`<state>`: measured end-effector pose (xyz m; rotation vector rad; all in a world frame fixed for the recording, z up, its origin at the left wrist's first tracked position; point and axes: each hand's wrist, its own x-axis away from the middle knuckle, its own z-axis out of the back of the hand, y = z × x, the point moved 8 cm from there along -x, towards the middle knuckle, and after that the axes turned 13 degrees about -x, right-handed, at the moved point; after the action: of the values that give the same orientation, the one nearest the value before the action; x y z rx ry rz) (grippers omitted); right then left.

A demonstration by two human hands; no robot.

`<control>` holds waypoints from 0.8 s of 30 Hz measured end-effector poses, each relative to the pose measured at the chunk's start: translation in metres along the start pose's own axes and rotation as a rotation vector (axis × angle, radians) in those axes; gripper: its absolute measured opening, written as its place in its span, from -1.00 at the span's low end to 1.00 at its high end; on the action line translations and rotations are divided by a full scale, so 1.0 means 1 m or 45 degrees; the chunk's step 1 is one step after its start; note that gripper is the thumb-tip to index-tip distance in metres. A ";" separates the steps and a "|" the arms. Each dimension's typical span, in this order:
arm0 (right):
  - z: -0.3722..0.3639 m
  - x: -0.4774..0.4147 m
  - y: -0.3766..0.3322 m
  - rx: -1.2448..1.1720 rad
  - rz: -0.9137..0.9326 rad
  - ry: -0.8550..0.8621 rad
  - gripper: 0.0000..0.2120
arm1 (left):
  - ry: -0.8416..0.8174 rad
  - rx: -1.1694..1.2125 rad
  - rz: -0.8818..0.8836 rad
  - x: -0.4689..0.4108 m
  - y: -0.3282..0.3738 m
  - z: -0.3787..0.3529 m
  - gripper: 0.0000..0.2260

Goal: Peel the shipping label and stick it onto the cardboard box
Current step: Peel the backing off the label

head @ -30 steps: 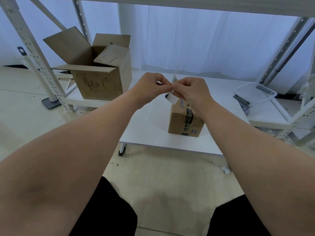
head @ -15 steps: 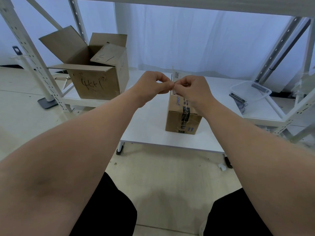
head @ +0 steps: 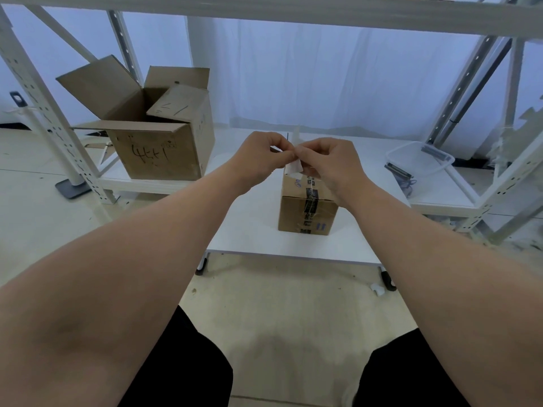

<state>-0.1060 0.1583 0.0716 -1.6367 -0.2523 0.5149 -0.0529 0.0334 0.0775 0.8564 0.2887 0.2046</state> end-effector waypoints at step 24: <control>0.000 -0.017 -0.008 0.349 0.092 0.003 -0.94 | 0.043 0.098 0.042 -0.015 -0.003 -0.001 -0.90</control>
<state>-0.1199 0.1514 0.0822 -1.3826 -0.1151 0.5764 -0.0669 0.0280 0.0776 0.9348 0.3161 0.2401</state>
